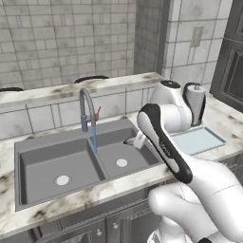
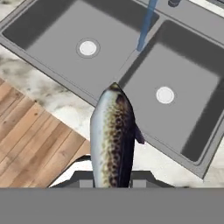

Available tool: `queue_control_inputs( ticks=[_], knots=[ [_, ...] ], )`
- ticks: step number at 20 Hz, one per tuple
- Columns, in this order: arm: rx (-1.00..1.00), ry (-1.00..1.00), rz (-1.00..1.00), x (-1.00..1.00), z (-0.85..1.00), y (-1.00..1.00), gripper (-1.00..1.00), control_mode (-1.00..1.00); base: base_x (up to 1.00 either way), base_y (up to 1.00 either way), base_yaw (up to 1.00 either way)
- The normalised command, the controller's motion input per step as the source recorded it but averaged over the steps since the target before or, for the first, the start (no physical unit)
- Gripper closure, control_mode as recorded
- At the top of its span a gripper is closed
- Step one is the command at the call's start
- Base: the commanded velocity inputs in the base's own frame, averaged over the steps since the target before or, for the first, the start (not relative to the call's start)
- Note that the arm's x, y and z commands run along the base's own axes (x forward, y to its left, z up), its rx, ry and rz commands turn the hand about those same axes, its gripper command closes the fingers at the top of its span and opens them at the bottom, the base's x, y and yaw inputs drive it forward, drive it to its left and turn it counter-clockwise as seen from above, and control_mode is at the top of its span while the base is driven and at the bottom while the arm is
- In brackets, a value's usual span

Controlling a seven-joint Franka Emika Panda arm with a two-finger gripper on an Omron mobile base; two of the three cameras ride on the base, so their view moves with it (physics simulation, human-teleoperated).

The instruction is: Take the fish out of the fridge, briefly rinse it in the sink, and place it on the tray next to the sink.

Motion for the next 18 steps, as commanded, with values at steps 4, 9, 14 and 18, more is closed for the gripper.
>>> queue_control_inputs(
  ticks=[4,9,14,18],
  knots=[
    [-0.02,0.1,-0.43,0.1,0.0,-1.0,1.0,-1.0,0.0,0.0,0.0],
    [0.0,0.09,-0.37,0.4,0.03,-1.0,1.0,-1.0,0.0,0.0,0.0],
    [0.0,0.26,-0.39,0.68,0.0,-1.0,1.0,-1.0,0.0,0.0,0.0],
    [-0.01,0.19,-0.36,0.73,0.0,-1.0,1.0,-1.0,0.0,0.0,0.0]
  ],
)
